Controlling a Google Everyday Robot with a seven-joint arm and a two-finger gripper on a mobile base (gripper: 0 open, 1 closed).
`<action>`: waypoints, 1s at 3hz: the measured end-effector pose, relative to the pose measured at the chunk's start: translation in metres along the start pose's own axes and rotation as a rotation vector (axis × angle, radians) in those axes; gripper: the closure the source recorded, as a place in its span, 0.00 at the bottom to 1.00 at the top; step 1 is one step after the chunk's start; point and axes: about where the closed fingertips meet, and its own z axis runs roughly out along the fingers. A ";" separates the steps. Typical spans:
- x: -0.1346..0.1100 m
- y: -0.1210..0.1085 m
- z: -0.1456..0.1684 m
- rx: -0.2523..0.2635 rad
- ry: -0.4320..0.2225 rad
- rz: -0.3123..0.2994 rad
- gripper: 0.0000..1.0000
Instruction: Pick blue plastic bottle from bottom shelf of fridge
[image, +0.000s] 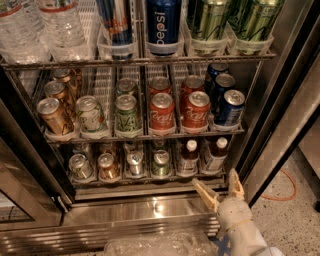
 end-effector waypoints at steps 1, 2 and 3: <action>0.000 0.000 0.000 0.000 0.000 0.000 0.39; 0.000 0.000 0.000 0.000 0.000 0.000 0.43; 0.001 0.001 0.000 -0.001 0.001 -0.002 0.30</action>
Offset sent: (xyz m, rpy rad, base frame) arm 0.0001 0.0003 -0.0007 -0.0036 0.0002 -0.0008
